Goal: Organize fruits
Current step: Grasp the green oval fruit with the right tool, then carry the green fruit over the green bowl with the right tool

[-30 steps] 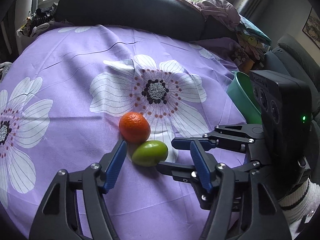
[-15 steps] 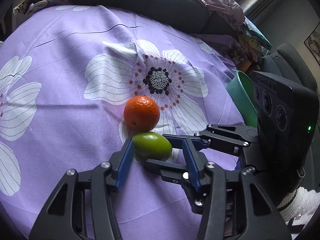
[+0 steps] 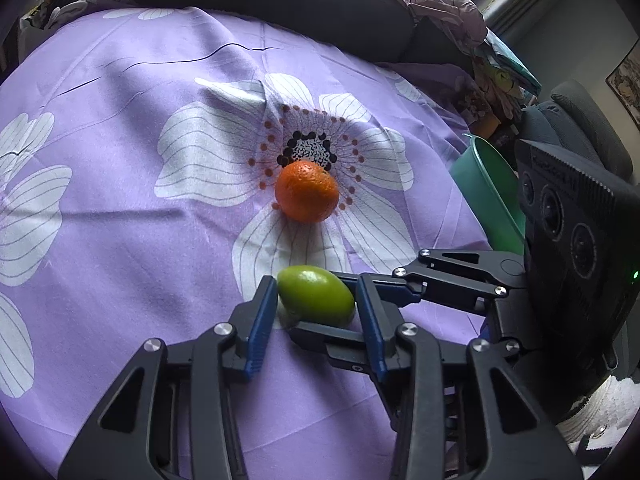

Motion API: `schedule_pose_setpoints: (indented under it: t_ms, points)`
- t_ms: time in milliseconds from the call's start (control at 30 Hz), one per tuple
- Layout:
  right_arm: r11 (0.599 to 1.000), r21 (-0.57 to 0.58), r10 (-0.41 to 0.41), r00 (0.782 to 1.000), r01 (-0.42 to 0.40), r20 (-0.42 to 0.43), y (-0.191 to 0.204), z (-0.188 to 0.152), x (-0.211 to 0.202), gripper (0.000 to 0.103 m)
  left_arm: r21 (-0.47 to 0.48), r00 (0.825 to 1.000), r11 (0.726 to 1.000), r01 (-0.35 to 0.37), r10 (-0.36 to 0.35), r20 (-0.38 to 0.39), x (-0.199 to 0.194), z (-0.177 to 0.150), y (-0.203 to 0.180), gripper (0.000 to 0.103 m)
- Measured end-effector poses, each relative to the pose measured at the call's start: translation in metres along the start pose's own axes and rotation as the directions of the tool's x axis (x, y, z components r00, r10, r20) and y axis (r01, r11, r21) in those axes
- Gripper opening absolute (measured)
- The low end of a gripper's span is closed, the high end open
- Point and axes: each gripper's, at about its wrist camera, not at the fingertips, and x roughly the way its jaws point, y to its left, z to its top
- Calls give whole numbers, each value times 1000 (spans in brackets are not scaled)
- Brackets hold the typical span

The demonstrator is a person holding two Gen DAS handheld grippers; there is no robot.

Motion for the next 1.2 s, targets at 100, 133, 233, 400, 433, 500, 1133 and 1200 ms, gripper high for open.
schedule_pose_setpoints:
  t_ms: [100,133,233,400,433,500,1133,1200]
  points:
    - [1000,10,-4,1000,4,5,-1,-4,-4,35,1,1000,1000,-1,1,-3,1,-1,-5,39]
    - [1000,10,-8,1000,8,8,-1,-6,-6,35,1,1000,1000,1,-1,-2,1,-2,-8,39]
    - [1000,18,-7,1000,6,21,-1,-11,-14,35,10,1000,1000,0,-1,5,-1,-4,-16,39]
    - [999,25,-33,998,32,54,2,-19,-30,35,48,1000,999,3,-3,15,-5,-8,-35,39]
    - [999,27,-42,997,40,62,2,-22,-34,35,58,1000,998,3,-4,15,-5,-8,-40,40]
    - [998,38,-56,996,53,76,2,-27,-42,35,77,1000,997,5,-7,16,-5,-9,-49,40]
    - [981,148,-157,966,128,205,-24,-63,-114,35,250,999,968,29,-37,25,4,-2,-134,40]
    - [978,161,-168,961,134,218,-28,-67,-120,35,266,999,963,35,-42,23,6,1,-142,41]
